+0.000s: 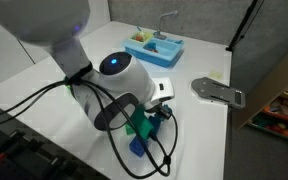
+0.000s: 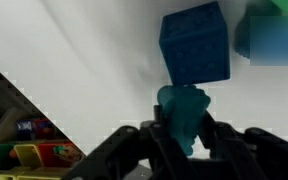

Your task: Take the green toy animal out of the bowl and put it on the table

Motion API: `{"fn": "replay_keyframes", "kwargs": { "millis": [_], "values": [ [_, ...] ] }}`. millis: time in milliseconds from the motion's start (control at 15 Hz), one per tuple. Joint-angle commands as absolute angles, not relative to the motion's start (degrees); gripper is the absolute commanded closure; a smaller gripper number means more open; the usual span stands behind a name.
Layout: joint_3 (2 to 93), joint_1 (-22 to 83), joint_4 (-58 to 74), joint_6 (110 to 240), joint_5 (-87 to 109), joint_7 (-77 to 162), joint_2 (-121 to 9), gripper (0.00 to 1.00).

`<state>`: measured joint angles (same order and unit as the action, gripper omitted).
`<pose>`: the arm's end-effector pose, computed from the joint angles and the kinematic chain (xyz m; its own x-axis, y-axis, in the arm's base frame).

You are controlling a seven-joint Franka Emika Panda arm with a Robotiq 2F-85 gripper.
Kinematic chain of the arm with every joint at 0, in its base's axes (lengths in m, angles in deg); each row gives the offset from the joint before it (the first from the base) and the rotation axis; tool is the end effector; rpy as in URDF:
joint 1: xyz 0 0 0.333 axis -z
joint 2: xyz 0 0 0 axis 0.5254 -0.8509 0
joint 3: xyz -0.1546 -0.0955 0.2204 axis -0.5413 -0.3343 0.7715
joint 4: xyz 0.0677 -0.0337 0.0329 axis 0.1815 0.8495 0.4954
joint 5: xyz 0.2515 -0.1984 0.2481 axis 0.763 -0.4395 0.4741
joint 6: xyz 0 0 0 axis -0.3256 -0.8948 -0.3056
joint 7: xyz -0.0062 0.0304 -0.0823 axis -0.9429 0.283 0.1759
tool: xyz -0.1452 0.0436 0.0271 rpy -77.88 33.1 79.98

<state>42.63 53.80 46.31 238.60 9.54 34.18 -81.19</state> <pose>0.4593 -0.2737 0.0127 0.8684 -0.2603 0.4222 -0.3457 -0.9280 0.1389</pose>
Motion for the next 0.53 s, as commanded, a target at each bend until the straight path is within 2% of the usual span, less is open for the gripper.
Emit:
{"fn": "replay_keyframes", "kwargs": {
  "millis": [0,267,333,467],
  "values": [
    [42.0,53.9,48.8,238.6,8.1,33.0,-78.6,0.38],
    [42.1,53.9,50.3,238.6,7.9,32.7,-77.1,0.06],
    [42.4,54.1,51.1,238.6,7.7,32.7,-76.1,0.02],
    [42.9,54.4,52.9,238.6,6.8,32.7,-74.1,0.00]
  ]
}}
